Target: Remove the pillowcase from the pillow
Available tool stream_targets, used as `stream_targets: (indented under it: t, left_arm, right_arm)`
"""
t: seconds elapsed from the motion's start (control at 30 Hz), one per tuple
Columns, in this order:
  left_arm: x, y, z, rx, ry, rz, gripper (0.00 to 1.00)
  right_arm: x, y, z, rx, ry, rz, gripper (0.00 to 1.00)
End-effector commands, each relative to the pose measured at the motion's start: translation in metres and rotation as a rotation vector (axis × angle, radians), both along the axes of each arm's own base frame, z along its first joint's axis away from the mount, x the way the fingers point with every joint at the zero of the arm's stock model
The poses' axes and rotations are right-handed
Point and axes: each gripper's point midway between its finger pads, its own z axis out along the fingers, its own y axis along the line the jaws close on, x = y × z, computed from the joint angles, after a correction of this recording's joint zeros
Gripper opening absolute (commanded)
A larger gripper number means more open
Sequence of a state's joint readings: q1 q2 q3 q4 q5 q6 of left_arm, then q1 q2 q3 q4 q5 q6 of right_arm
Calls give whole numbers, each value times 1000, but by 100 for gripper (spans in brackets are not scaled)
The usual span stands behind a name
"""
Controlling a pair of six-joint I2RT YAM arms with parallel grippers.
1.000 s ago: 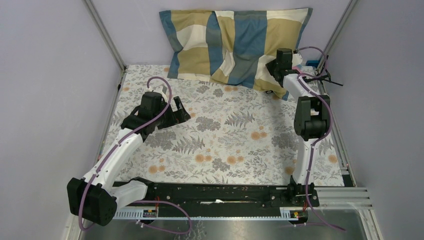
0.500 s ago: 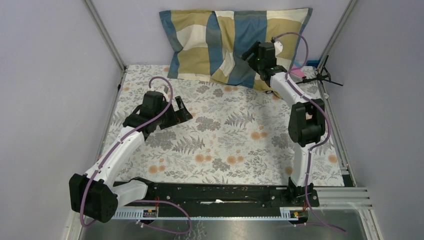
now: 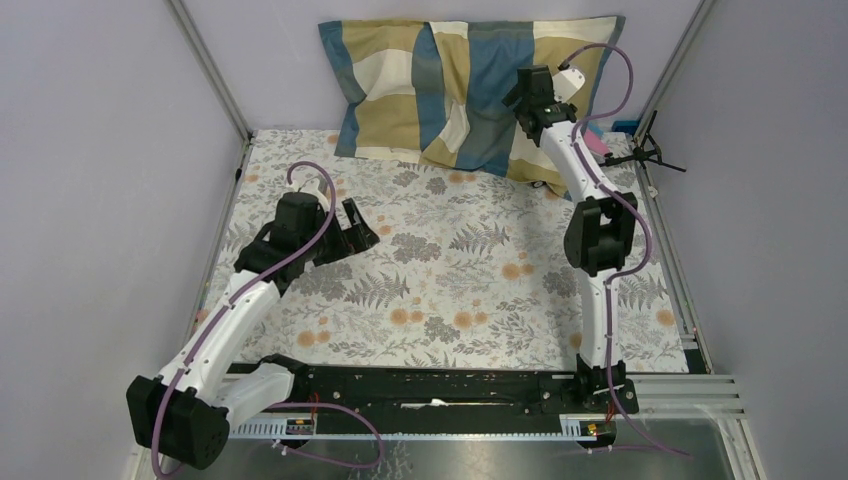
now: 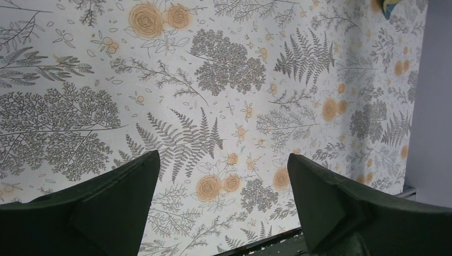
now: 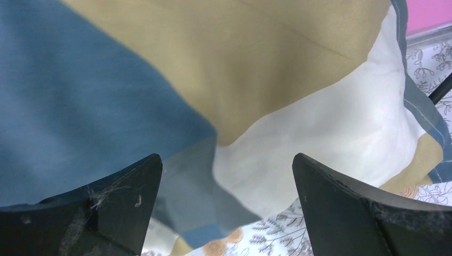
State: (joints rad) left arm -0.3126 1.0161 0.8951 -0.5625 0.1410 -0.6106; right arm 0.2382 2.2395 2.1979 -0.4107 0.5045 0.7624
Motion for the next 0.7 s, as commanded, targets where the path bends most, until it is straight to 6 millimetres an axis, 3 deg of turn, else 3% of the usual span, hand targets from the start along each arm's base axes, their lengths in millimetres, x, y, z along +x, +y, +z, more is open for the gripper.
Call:
stream_targets:
  t: [0.0, 0.3, 0.37, 0.4, 0.5, 0.67]
  left_arm:
    - [5, 6, 6, 25, -27, 31, 99]
    - [20, 1, 5, 53, -9, 5, 99]
    - [22, 0, 5, 56, -8, -4, 99]
    - [23, 0, 5, 60, -9, -7, 99]
    - [26, -1, 4, 64, -15, -15, 99]
    - [34, -7, 4, 55, -19, -36, 99]
  right_arm:
    - [5, -31, -28, -96, 97, -94, 100]
    - [26, -60, -59, -92, 117, -150, 97]
    - [29, -65, -59, -90, 118, -133, 78]
    - [30, -65, -55, -94, 109, -120, 63]
    - [31, -53, -31, -74, 57, -57, 2]
    - [15, 10, 16, -41, -4, 128, 0]
